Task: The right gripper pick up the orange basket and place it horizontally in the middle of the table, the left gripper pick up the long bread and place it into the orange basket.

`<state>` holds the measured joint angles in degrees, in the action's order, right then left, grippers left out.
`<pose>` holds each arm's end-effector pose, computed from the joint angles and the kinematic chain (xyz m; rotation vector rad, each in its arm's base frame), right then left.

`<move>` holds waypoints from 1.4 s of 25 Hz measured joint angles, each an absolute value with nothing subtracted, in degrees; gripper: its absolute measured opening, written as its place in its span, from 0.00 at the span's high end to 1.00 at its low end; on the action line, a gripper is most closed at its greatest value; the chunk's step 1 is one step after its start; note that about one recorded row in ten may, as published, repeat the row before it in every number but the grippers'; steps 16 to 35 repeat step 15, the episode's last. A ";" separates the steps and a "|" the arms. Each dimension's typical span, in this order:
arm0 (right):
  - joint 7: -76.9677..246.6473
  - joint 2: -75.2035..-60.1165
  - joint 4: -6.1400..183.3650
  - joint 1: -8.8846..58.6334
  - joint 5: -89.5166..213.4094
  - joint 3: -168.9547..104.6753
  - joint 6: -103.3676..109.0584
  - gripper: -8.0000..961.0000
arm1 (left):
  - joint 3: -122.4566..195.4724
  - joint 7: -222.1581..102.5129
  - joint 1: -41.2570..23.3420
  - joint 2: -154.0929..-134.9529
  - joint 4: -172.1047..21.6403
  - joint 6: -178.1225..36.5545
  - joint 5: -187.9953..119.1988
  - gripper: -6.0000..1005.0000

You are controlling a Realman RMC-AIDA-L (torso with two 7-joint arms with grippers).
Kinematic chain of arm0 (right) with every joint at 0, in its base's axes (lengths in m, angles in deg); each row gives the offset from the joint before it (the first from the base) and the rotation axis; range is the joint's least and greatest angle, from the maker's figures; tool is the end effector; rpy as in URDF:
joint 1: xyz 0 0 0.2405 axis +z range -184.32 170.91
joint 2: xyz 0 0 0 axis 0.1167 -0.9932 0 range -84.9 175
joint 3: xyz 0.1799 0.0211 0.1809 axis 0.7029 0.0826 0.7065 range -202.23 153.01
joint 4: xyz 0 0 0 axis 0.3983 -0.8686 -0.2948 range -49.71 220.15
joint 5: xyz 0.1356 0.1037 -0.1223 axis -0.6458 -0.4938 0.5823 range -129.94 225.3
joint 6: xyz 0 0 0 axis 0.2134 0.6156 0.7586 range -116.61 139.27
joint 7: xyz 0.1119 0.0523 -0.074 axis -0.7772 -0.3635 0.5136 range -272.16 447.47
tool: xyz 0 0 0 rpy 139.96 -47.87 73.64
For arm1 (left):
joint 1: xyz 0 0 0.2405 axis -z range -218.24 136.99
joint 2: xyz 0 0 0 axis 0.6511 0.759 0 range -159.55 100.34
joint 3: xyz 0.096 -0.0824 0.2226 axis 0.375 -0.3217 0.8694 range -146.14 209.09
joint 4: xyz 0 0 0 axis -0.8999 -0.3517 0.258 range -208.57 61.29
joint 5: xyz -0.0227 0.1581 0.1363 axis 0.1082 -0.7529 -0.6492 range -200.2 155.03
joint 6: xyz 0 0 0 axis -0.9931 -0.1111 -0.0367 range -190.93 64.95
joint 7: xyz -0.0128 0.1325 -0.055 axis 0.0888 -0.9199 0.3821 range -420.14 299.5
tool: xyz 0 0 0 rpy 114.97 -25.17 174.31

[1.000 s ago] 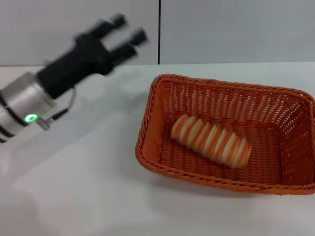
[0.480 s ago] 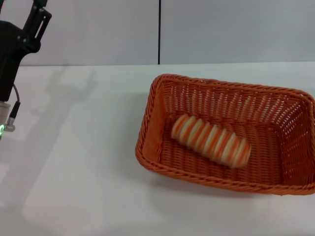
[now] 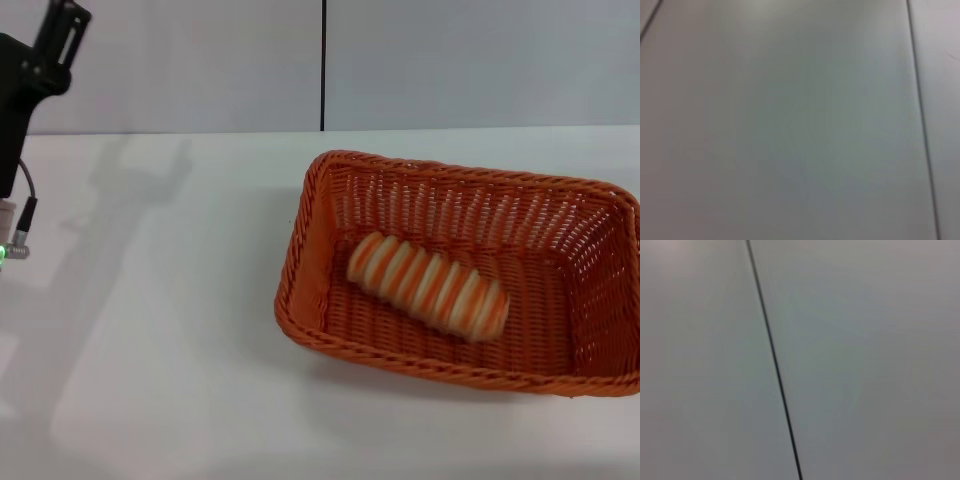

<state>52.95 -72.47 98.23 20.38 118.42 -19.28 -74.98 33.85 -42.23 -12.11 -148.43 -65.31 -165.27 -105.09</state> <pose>0.3493 0.3203 0.1240 -1.1837 0.3904 1.0337 -0.2636 0.3015 0.0184 -1.4809 -0.2473 -1.2828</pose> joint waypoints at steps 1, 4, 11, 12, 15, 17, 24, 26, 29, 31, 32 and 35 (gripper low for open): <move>55.03 -72.47 97.77 20.54 118.42 -19.23 -75.34 0.46 | 32.76 -42.26 -12.04 -148.43 -65.30 -165.28 -105.09 0.19; 56.58 -72.46 97.44 20.63 118.42 -19.08 -75.47 0.46 | 31.38 -42.26 -11.69 -148.43 -65.29 -165.25 -105.13 0.19; 57.77 -72.45 96.46 20.50 118.14 -16.99 -75.57 0.46 | 30.77 -41.94 -10.52 -148.32 -65.29 -166.01 -105.07 0.19; 58.09 -72.45 96.35 20.49 117.77 -16.88 -75.75 0.46 | 30.77 -41.94 -10.52 -148.32 -65.29 -166.01 -105.07 0.19; 59.34 -72.51 96.30 20.10 116.87 -16.33 -77.95 0.46 | 30.47 -41.88 -10.30 -148.38 -65.29 -165.91 -105.05 0.19; 59.34 -72.51 96.30 20.10 116.87 -16.33 -77.95 0.46 | 30.47 -41.88 -10.30 -148.38 -65.29 -165.91 -105.05 0.19; 59.34 -72.51 96.30 20.10 116.87 -16.33 -77.95 0.46 | 30.47 -41.88 -10.30 -148.38 -65.29 -165.91 -105.05 0.19; 59.34 -72.51 96.30 20.10 116.87 -16.33 -77.95 0.46 | 30.47 -41.88 -10.30 -148.38 -65.29 -165.91 -105.05 0.19; 59.34 -72.51 96.30 20.10 116.87 -16.33 -77.95 0.46 | 30.47 -41.88 -10.30 -148.38 -65.29 -165.91 -105.05 0.19; 59.34 -72.51 96.30 20.10 116.87 -16.33 -77.95 0.46 | 30.47 -41.88 -10.30 -148.38 -65.29 -165.91 -105.05 0.19; 59.34 -72.51 96.30 20.10 116.87 -16.33 -77.95 0.46 | 30.47 -41.88 -10.30 -148.38 -65.29 -165.91 -105.05 0.19; 59.34 -72.51 96.30 20.10 116.87 -16.33 -77.95 0.46 | 30.47 -41.88 -10.30 -148.38 -65.29 -165.91 -105.05 0.19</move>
